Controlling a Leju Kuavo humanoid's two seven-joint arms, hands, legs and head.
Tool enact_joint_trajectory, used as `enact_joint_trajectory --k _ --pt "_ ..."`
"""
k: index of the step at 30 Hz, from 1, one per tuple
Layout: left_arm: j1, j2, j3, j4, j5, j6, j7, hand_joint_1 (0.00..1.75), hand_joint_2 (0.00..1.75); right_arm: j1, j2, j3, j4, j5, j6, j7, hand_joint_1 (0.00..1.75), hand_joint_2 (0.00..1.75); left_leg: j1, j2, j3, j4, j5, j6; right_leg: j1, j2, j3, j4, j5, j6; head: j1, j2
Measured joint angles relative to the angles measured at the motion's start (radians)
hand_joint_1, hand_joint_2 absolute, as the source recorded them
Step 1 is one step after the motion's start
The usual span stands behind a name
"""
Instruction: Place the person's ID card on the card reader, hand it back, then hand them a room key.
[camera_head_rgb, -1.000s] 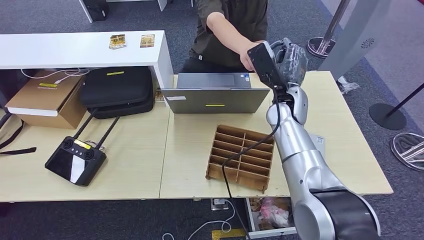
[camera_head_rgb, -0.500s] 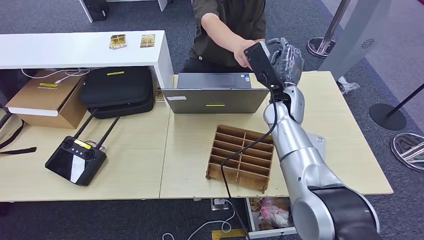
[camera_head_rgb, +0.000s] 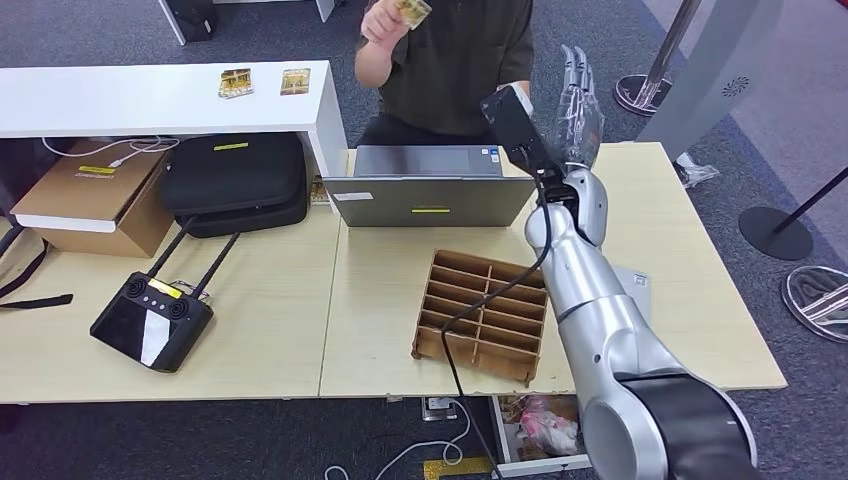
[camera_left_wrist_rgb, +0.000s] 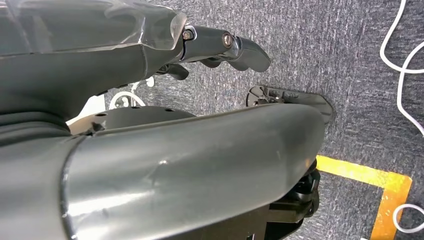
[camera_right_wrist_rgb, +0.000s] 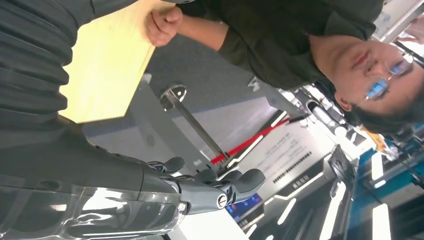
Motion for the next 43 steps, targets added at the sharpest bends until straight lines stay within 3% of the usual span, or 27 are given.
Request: enact_joint_trajectory --k 5,12,22,28,33,38,40,43 --pt "0.003 0.001 0.003 0.0 0.019 0.003 -0.011 0.0 0.0 0.075 -0.017 0.004 -0.139 0.095 0.012 0.038 0.0 1.75 0.0 0.0 0.0 0.0 0.0 0.0 0.0 0.0 0.0 0.0 0.0 0.0 0.0 0.0" --pt "0.028 0.004 0.029 0.0 0.047 0.012 -0.027 0.0 0.0 0.298 -0.093 0.009 -0.543 0.249 0.018 0.094 0.0 1.75 0.0 0.0 0.0 0.0 -0.002 0.001 0.0 -0.001 0.0 -0.001 -0.001 0.0 0.0 0.0" --pt "0.039 0.004 0.074 0.0 0.087 0.039 -0.043 0.0 0.0 0.596 -0.251 -0.031 -0.982 0.246 -0.096 0.078 0.0 1.75 0.0 0.0 0.0 0.0 -0.005 0.002 0.0 0.0 0.0 -0.001 -0.003 0.001 0.0 0.0" --pt "0.04 0.003 0.091 0.0 0.101 0.052 -0.042 0.0 0.0 0.73 -0.289 -0.075 -1.144 0.248 -0.109 0.054 0.0 1.75 0.0 0.0 0.001 0.0 -0.006 0.002 0.0 -0.001 0.001 -0.001 -0.005 0.001 0.0 0.0" --pt "0.041 0.004 0.105 0.0 0.112 0.071 -0.033 0.0 0.0 0.899 -0.225 -0.15 -1.312 0.18 -0.11 -0.111 0.0 1.75 0.0 -0.001 0.001 0.0 -0.008 0.0 0.0 -0.002 0.002 -0.001 -0.007 -0.001 0.0 0.0" --pt "0.042 0.003 0.119 0.0 0.114 0.084 -0.031 0.0 0.0 1.04 -0.05 -0.231 -1.437 -0.072 -0.11 -0.344 0.0 1.75 0.0 -0.001 0.003 -0.001 -0.009 -0.001 0.001 -0.002 0.002 0.0 -0.01 -0.002 0.0 0.0" --pt "0.042 0.004 0.12 0.0 0.105 0.086 -0.024 0.0 0.0 1.073 0.007 -0.265 -1.483 -0.141 -0.11 -0.373 0.0 1.75 0.0 0.0 0.003 -0.001 -0.009 -0.001 0.001 -0.001 0.002 0.0 -0.01 -0.002 0.0 0.0" --pt "0.042 0.004 0.12 0.0 0.091 0.086 -0.013 0.0 0.0 1.084 0.045 -0.293 -1.524 -0.132 -0.111 -0.361 0.0 1.75 0.0 0.0 0.003 -0.001 -0.01 -0.002 0.0 0.0 0.002 0.0 -0.01 -0.002 0.0 0.0"
